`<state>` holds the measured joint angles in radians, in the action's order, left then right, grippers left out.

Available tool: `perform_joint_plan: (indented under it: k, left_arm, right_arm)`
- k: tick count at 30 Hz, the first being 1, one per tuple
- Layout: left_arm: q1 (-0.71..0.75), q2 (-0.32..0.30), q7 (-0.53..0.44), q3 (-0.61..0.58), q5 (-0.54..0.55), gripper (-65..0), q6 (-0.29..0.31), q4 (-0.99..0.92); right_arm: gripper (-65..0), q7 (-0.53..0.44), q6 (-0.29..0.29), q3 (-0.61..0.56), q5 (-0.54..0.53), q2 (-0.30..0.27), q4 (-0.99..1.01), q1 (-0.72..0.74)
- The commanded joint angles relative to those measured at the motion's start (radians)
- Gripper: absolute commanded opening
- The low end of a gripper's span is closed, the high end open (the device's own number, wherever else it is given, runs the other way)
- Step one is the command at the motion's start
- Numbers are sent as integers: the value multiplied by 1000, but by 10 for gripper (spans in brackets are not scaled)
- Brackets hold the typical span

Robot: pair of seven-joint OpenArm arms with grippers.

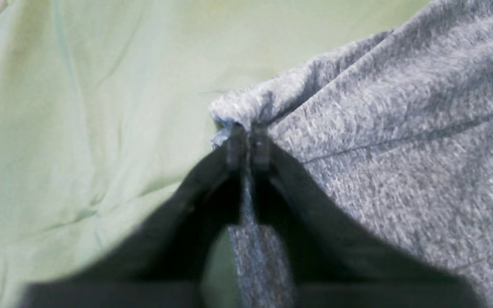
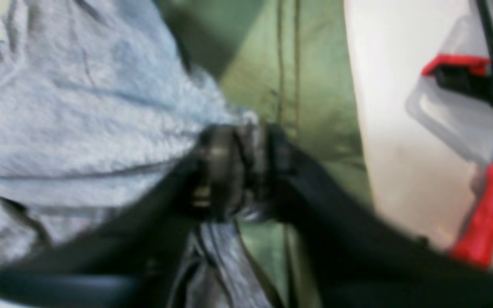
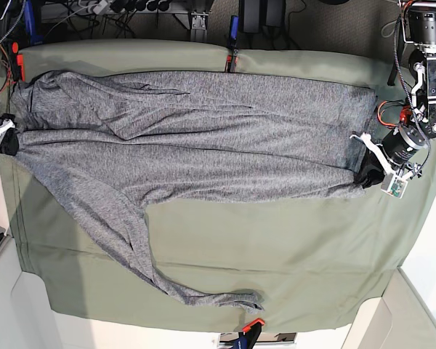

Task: Fold the T-shirt properly
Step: 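Fold the hem corner toward the shoulder with the left gripper, then reach the right gripper to the shirt side and grasp the fabric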

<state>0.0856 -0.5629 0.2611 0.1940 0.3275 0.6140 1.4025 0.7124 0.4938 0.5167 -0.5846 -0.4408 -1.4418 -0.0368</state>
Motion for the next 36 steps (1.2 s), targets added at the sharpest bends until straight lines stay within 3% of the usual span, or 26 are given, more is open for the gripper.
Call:
perform_joint_plan:
  k: [1,4,9,12,19,24,27,36]
  left_arm:
    - [-13,-21,-24,10,13,-461,4,18]
    - [-14,-22,-8,10,21,-381,4,18]
    - [-16,-22,97,10,112,-380,5,18]
    - [-16,-22,118,10,142,-380,66,18]
    - [-16,-22,132,10,189,-380,84,21]
    - [-16,-21,132,10,198,-380,84,21]
    - [-16,-21,133,10,208,-380,84,21]
    - [-16,-21,133,10,208,-380,84,21]
  right_arm:
    - [-385,-42,3,8,-26,-24,-16,14]
    - [-368,-93,4,8,-25,-24,-16,40]
    - [-368,-92,0,2,-24,-21,-13,158]
    - [-368,-104,-16,-38,-13,-21,22,253]
    - [-368,-200,-103,-324,146,-14,305,539]
    - [-367,-219,-94,-473,188,55,593,699]
    - [-367,-225,-41,-493,189,93,706,727]
    - [-367,-268,-44,-455,219,109,715,715]
